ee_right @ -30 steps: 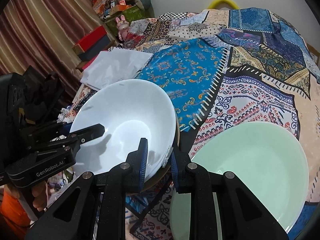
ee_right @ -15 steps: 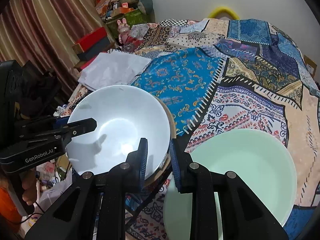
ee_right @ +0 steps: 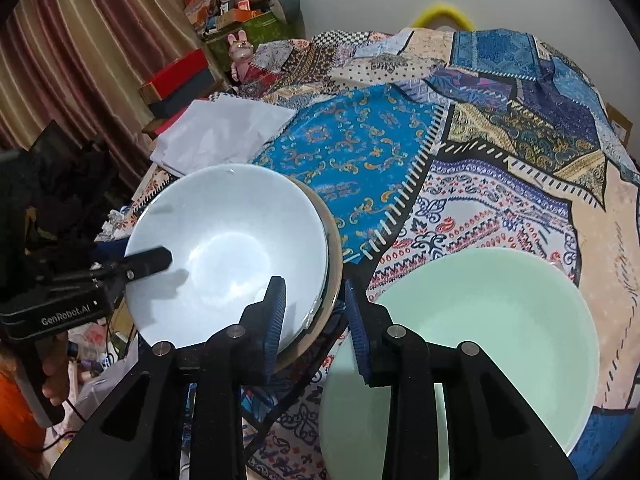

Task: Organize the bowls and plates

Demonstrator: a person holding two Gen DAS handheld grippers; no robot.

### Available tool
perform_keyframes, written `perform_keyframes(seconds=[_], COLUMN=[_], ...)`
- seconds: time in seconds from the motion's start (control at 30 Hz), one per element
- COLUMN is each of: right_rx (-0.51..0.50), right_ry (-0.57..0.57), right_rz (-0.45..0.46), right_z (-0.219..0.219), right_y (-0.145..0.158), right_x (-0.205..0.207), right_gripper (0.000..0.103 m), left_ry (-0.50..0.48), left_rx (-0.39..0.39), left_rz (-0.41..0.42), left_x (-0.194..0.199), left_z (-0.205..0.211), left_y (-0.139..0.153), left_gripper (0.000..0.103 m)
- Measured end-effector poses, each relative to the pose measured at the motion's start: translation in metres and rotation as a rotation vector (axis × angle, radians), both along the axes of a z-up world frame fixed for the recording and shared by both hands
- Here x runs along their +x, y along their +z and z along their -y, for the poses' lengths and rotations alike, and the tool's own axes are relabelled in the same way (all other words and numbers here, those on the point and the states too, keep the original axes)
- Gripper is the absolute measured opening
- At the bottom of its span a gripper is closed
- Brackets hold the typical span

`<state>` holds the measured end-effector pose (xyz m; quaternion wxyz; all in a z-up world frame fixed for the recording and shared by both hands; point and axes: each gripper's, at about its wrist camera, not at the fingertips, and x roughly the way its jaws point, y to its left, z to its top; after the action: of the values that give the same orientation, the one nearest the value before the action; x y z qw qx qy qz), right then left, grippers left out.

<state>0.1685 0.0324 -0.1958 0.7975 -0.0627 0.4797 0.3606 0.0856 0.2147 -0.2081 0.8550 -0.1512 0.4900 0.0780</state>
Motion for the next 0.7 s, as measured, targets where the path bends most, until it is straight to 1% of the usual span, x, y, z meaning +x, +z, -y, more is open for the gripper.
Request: perform_keyframes(seconds=[0.2,0.33,0.4,0.57,0.7], right_rx=[0.003,-0.01,-0.014,-0.022,-0.041], right_ry=[0.004,0.018,0.02,0.023,0.022], right_rz=[-0.035,-0.046,-0.038,-0.05,-0.038], right_z=[-0.004,-0.012,-0.015,-0.02,-0.027], right_y=[-0.009,-0.015,-0.015,-0.02,-0.024], right_x=[0.003,0.003,0.003,0.008,0.008], right_gripper=[0.028,0.03,0.031,0.031,0.031], left_ry=[-0.002,-0.018,-0.026,-0.034,-0.025], left_rx=[-0.078,-0.082,-0.086,-0.146,-0.141], left_rz=[-0.007,-0.017,-0.025,-0.027,-0.025], left_x=[0.0,0.005,0.008,0.012,0.012], left_z=[-0.003,0.001,0.003,0.004,0.005], left_y=[-0.014,-0.021,-0.026,-0.031,-0.031], left_gripper=[0.049,0.049,0.047,0.04,0.04])
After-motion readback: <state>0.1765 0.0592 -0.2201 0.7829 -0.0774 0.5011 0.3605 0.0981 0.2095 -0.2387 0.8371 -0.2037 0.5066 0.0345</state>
